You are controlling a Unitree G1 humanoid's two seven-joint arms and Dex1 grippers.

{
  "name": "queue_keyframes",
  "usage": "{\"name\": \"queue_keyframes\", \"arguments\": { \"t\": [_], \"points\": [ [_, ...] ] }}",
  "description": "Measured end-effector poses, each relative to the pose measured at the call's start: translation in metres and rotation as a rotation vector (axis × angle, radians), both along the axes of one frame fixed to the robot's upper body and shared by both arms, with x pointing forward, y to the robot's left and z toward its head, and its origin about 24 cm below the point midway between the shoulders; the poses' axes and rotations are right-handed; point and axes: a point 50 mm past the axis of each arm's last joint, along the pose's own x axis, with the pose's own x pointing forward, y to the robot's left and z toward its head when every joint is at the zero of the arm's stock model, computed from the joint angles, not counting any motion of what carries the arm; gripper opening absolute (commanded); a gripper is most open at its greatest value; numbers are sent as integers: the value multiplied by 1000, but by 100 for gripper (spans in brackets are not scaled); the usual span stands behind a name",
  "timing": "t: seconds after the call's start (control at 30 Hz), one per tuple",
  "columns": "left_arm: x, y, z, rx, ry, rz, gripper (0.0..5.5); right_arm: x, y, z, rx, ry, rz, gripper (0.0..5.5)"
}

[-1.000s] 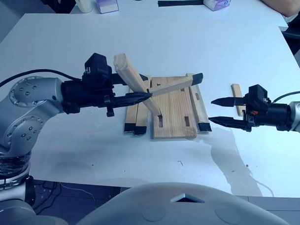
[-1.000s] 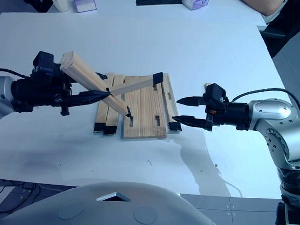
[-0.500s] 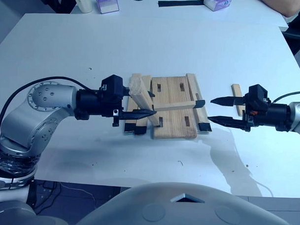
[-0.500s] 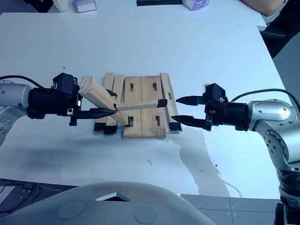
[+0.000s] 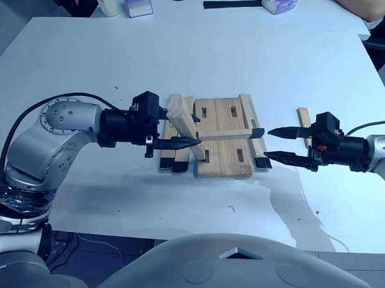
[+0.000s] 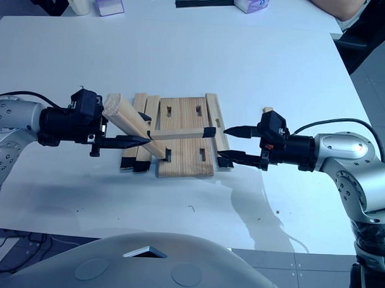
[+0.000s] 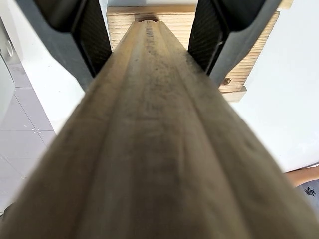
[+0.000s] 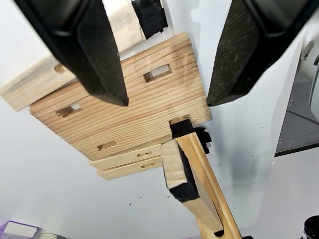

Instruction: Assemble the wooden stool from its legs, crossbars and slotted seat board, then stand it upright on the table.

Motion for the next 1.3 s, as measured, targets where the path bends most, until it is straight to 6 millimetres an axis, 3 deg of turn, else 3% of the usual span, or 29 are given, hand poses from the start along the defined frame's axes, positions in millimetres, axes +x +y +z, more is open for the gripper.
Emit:
{"name": "queue_keyframes", "arguments": {
  "t": [1.3],
  "points": [
    [2,-4,4,14,19,-12,205,-1,3,-5,15,6,-22,290]
  ]
}}
